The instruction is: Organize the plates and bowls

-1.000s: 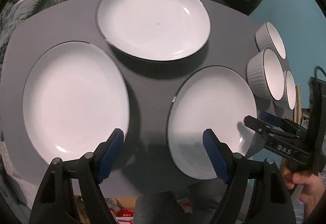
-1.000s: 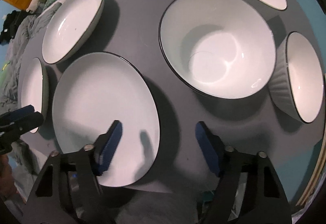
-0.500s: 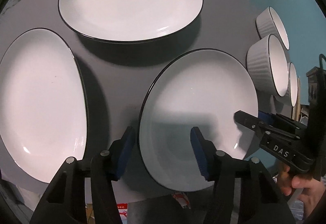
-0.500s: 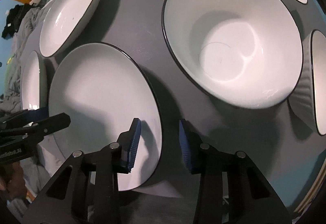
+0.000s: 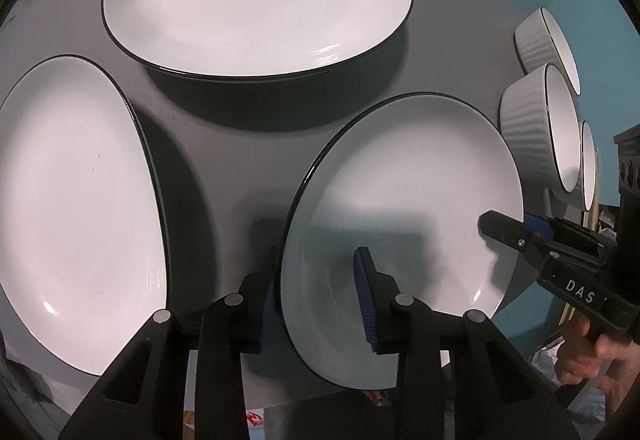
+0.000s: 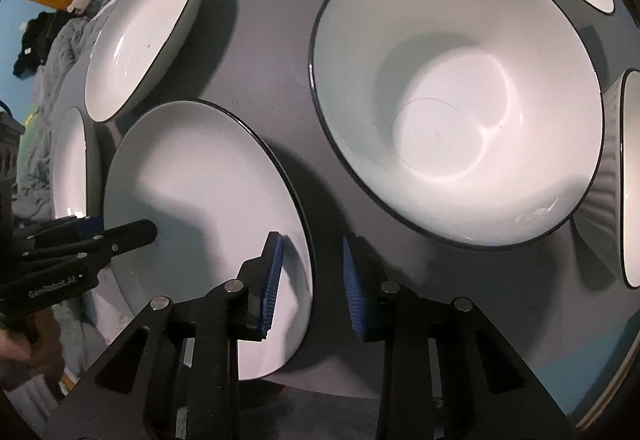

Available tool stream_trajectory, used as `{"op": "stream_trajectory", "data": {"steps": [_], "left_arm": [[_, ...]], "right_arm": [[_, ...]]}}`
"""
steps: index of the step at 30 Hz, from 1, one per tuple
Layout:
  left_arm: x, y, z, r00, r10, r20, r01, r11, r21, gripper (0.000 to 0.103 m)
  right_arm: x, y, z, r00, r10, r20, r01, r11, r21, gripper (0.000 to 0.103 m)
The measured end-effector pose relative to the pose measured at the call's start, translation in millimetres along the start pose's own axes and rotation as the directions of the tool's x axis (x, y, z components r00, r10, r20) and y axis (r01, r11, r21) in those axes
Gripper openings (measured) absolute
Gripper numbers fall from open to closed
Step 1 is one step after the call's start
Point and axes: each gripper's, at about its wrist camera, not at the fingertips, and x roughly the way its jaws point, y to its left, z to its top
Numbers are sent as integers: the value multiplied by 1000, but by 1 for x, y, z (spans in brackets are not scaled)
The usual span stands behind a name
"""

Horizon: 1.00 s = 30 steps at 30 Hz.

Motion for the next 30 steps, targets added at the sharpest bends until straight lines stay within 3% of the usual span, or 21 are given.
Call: {"op": "stream_trajectory", "data": {"steps": [10,16,18,20,24,30], "left_arm": [[-11,7,1,1000,4,-5,-4,1000,-4,34],[-1,-12,6,1000,6,0,-6,1000,7,34],[-3,-8,6,1000,10,1,-10,1000,-1,26],[-5,-3,7,1000,-4,2,4,1000,-16,23],[-8,6,10,1000,-20,2,20,999,-29,22],[-12,2,10,1000,-28,3,28,999,-41,22]], "right_arm": [[6,-3,16,999,37,-24,-36,999,16,29],[7,-9,17,999,49,-20,-48,998,32,28],[8,-8,18,999,40,-23,-39,999,32,28],[9,-4,18,996,77,-42,-75,997,31,15],[10,5,18,998,30,-50,-31,1000,-8,15],[5,4,24,997,43,-65,-42,999,20,15]]}}
